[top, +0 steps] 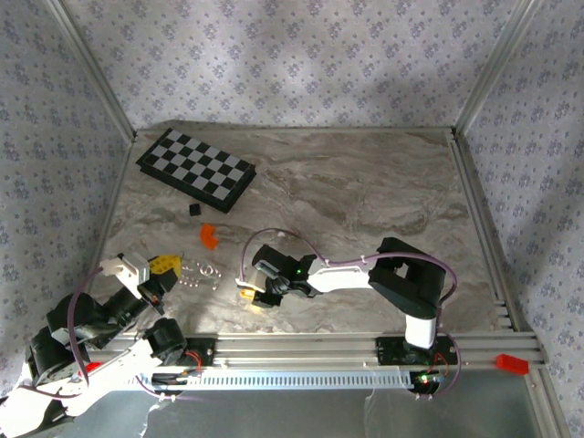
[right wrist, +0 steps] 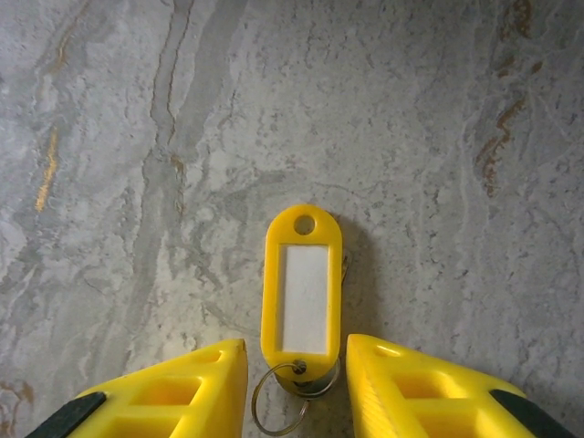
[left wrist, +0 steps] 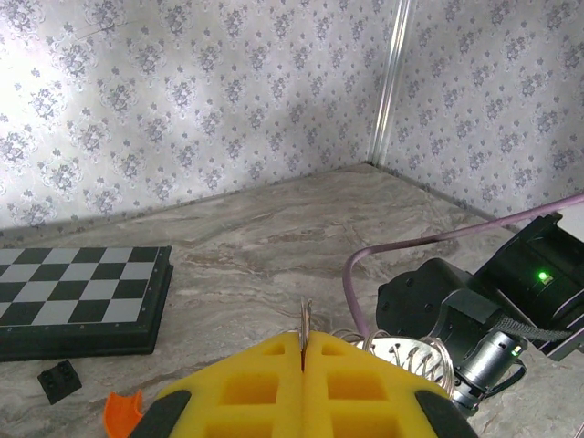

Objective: Put the keys on the keyring

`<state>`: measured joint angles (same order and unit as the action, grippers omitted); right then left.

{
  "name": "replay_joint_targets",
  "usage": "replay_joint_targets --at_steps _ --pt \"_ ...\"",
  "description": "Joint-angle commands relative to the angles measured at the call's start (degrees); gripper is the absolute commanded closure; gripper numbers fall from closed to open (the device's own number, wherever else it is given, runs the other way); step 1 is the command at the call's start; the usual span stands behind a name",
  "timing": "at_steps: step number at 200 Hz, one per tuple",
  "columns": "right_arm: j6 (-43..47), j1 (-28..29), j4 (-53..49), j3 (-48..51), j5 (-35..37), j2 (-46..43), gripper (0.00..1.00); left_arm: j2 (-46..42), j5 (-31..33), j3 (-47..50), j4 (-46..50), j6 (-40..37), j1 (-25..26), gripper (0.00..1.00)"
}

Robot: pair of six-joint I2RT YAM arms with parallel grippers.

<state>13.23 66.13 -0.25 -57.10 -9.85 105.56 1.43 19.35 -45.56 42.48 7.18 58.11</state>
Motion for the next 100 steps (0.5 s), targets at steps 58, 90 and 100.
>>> replay_joint_targets --at_steps 58,90,100 --pt "1.36 -0.39 -1.41 -1.53 1.51 1.58 0.87 -0.78 0.94 -0.04 -1.82 0.64 -0.10 1.00" --pt "1.09 -0.56 -1.63 -1.44 1.50 1.14 0.96 -0.82 1.13 0.05 -1.86 0.64 -0.10 1.00" --pt "0.84 -0.65 -1.60 -1.17 1.46 0.77 0.98 -0.82 1.21 0.03 -2.04 0.64 -0.10 1.00"
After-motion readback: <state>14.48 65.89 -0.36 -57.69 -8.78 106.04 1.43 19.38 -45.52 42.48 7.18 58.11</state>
